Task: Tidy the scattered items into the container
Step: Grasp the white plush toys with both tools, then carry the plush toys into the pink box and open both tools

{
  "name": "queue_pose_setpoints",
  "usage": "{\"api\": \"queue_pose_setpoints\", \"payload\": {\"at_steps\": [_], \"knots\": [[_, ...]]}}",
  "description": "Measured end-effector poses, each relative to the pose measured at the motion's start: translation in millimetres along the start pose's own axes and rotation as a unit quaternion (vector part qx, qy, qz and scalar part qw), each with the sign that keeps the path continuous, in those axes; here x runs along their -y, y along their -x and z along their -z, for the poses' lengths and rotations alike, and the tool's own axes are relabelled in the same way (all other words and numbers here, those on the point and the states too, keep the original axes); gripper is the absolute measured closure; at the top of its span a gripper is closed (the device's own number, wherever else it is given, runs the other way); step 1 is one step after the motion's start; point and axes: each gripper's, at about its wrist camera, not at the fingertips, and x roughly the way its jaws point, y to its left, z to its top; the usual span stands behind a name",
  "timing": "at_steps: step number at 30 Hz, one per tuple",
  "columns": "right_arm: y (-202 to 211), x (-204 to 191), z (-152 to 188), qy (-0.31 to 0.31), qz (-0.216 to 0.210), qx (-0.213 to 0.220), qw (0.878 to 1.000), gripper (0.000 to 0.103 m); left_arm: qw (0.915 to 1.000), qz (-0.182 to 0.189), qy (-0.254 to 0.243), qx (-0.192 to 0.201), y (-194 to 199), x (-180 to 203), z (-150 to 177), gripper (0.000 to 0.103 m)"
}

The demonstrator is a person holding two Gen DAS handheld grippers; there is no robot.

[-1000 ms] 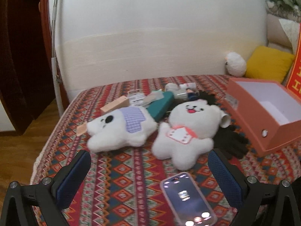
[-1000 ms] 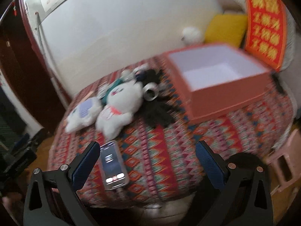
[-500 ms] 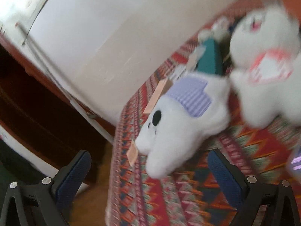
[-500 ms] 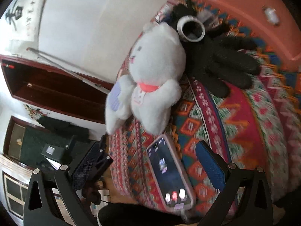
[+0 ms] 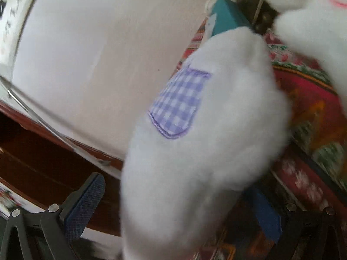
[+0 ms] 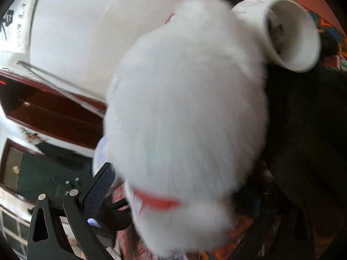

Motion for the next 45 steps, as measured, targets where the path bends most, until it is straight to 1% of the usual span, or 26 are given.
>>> {"api": "queue_pose_setpoints", "payload": {"at_steps": [1,2,3,4,7,9,10,14,17,20,23,26,27,28,29,31,35,36,37,39,40,41,42,43,44,45], "knots": [[-7.5,-2.1,-0.8,0.011,0.01,-0.005,1.0,0.004,0.9998,0.013,0.013,-0.007,-6.8,-5.1,-2.6,0.0],[-11.5,-6.6,-0.1,0.025,0.018,-0.008,0.999,0.018,0.9992,0.029,0.025,-0.014,-13.0,-9.6,-4.7,0.005],[-15.4,-11.2,0.6,0.039,0.026,-0.012,0.999,0.02,0.9979,0.049,0.035,-0.023,-17.9,-12.7,-5.7,0.014],[-19.3,-15.7,1.3,0.052,0.034,-0.015,0.998,0.024,0.9965,0.066,0.043,-0.029,-21.1,-15.4,-6.3,0.025],[-15.0,-26.0,7.7,0.071,0.032,-0.015,0.997,0.028,0.9939,0.089,0.058,-0.027,-15.4,-25.7,-6.7,0.041],[-7.6,-34.4,13.7,0.084,0.026,-0.013,0.996,0.028,0.9899,0.107,0.09,-0.024,-4.0,-44.6,-6.7,0.042],[-2.9,-38.8,17.1,0.089,0.021,-0.012,0.996,0.028,0.9884,0.107,0.105,-0.021,3.7,-55.1,-7.2,0.042],[29.2,-61.0,29.2,0.104,-0.012,0.007,0.994,0.028,0.985,0.085,0.15,0.01,53.4,-95.0,-10.4,0.042],[57.7,-75.7,33.2,0.112,-0.039,0.028,0.993,0.028,0.9825,0.07,0.166,0.046,105.5,-120.3,-19.2,0.041],[98.8,-87.8,34.6,0.124,-0.06,0.067,0.988,0.028,0.9796,0.064,0.167,0.092,159.0,-135.2,-40.1,0.041],[165.2,-83.4,30.7,0.127,-0.057,0.136,0.981,0.028,0.9728,0.075,0.164,0.145,206.6,-138.0,-76.7,0.041],[232.5,-74.0,26.1,0.125,-0.047,0.206,0.969,0.028,0.9655,0.094,0.14,0.198,242.3,-126.8,-130.0,0.04],[270.2,-76.5,19.9,0.122,-0.041,0.224,0.966,0.028,0.9616,0.104,0.132,0.217,253.3,-120.8,-152.9,0.04],[294.8,-68.4,15.7,0.122,-0.03,0.249,0.96,0.028,0.9573,0.116,0.126,0.233,263.3,-115.9,-173.4,0.04],[321.6,-64.1,10.6,0.122,-0.001,0.274,0.954,0.028,0.9528,0.135,0.123,0.243,270.4,-111.8,-192.8,0.04],[375.2,-55.5,0.3,0.123,0.057,0.322,0.937,0.028,0.9421,0.182,0.118,0.256,281.4,-97.1,-247.0,0.04],[421.1,-33.7,-26.1,0.122,0.138,0.353,0.917,0.028,0.9262,0.261,0.108,0.249,290.9,-59.6,-335.0,0.04],[464.0,-40.5,-35.5,0.123,0.152,0.353,0.915,0.028,0.9212,0.284,0.105,0.245,291.7,-40.2,-354.1,0.04],[467.5,-33.8,-47.1,0.126,0.173,0.352,0.911,0.028,0.9191,0.297,0.102,0.238,292.7,-16.7,-362.9,0.04],[468.9,-15.5,-80.8,0.124,0.202,0.333,0.913,0.028,0.9183,0.32,0.094,0.213,280.7,11.6,-395.0,0.039],[470.1,-6.9,-95.7,0.123,0.205,0.32,0.917,0.028,0.9218,0.32,0.09,0.199,275.5,25.9,-405.1,0.036],[471.2,1.8,-110.6,0.121,0.208,0.307,0.921,0.027,0.9233,0.327,0.088,0.181,269.4,37.2,-414.4,0.03],[461.7,11.3,-128.7,0.119,0.204,0.282,0.93,0.027,0.9203,0.347,0.088,0.157,261.0,41.8,-422.0,0.026],[444.6,19.5,-146.4,0.118,0.19,0.241,0.944,0.023,0.9162,0.367,0.088,0.133,252.7,46.5,-429.7,0.023],[427.6,27.8,-164.0,0.117,0.176,0.2,0.957,0.019,0.9113,0.387,0.088,0.109,244.3,51.2,-437.3,0.021],[413.6,34.9,-175.1,0.109,0.186,0.167,0.962,0.017,0.9071,0.4,0.09,0.094,240.2,52.2,-442.6,0.02]]}}
